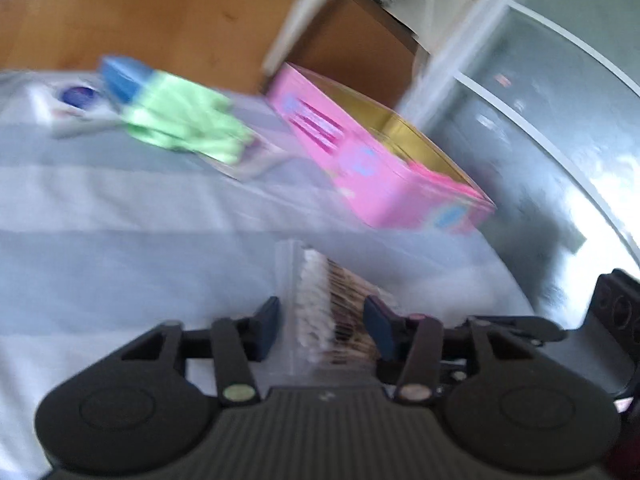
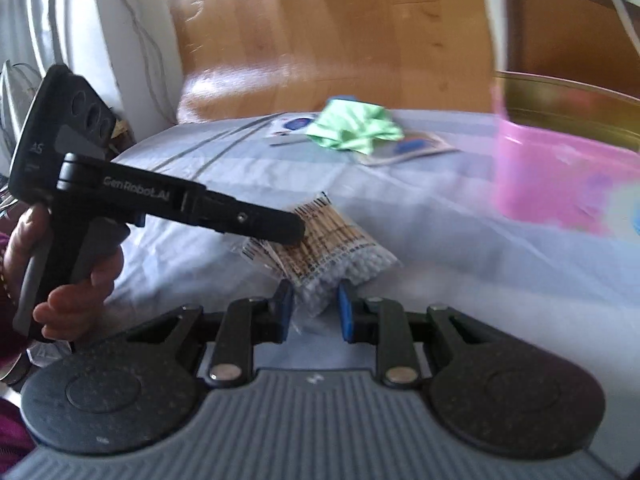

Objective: Organize soft objects
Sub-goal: 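Grasp the bag of cotton swabs with the right gripper, then lift the cotton swab bag toward the pink tin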

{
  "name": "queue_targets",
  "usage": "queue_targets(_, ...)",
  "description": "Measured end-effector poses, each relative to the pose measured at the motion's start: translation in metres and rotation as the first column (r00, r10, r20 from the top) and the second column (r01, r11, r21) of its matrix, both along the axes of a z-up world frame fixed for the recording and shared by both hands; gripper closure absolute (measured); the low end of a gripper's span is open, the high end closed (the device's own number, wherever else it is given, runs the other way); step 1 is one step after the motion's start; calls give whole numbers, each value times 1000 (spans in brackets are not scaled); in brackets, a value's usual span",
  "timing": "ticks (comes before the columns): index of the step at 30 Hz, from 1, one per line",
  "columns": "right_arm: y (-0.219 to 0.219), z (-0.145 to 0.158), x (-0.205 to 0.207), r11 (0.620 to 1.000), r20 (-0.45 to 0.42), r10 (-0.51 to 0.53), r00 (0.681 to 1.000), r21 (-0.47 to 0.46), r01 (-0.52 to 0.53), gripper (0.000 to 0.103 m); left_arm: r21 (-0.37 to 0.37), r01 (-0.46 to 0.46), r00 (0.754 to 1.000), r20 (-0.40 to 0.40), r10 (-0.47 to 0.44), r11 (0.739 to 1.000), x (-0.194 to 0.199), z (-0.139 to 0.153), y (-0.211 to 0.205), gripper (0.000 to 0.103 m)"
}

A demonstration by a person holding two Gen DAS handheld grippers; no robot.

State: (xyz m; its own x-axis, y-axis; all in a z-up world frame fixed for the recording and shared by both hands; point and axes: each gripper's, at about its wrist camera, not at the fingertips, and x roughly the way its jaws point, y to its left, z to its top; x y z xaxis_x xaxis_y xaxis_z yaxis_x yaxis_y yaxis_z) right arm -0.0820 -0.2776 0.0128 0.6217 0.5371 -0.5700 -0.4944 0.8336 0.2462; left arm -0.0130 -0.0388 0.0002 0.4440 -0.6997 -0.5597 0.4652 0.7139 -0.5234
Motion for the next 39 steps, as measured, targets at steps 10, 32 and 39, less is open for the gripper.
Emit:
queue_targets(10,-59,-12,-42,982,52,-187,981,27,186,75,22,128,991,-41,-127,992,-10,5,-85,69)
queue_targets(32,-97,-19,-56,955,91,-295,951,64,290,76,207,161,982,65,-178,965,-27,19,-151,52)
queue_targets(39,-86,-16,-56,949,95,-315,944,22,314,74,258,103,987,93,-130,961,-32,21,-134,50)
